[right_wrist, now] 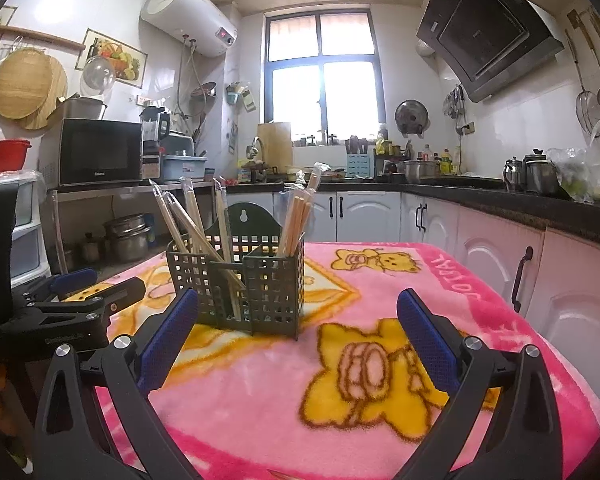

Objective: Organize utensils

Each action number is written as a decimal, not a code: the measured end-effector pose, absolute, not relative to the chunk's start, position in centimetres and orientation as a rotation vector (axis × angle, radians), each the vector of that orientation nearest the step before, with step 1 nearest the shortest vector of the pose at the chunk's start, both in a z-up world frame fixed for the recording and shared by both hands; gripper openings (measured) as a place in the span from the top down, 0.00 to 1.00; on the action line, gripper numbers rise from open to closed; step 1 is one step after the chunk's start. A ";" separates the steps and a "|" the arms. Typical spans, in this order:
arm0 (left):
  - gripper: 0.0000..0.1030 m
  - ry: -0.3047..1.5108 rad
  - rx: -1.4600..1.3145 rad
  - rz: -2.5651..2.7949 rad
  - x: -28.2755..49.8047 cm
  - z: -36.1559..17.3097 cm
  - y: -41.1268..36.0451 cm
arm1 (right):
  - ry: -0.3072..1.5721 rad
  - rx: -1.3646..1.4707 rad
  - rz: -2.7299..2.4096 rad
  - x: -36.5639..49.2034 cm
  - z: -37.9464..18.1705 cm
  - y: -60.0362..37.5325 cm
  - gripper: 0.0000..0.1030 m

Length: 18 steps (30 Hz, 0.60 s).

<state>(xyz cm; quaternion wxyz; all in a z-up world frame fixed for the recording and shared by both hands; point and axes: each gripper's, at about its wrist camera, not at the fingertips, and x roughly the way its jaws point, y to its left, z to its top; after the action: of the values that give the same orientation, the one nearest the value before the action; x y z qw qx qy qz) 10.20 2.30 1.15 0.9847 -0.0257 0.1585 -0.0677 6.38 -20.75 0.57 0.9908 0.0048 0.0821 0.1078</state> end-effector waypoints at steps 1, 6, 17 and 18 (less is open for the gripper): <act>0.10 0.318 -0.052 -0.138 10.2 1.2 2.3 | 0.164 0.009 0.216 6.3 0.5 -20.7 0.06; 0.10 0.318 -0.057 -0.143 10.1 1.1 2.4 | 0.163 0.009 0.215 6.3 0.5 -20.8 0.06; 0.10 0.317 -0.061 -0.144 10.1 1.1 2.5 | 0.163 0.009 0.213 6.4 0.5 -20.8 0.06; 0.10 0.317 -0.061 -0.145 10.1 1.1 2.5 | 0.163 0.009 0.213 6.3 0.5 -20.8 0.06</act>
<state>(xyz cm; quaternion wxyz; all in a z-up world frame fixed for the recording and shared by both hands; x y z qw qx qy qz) 10.12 2.46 1.07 0.9844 -0.0304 0.1578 -0.0721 6.33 -20.80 0.49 0.9910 0.0047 0.0811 0.1063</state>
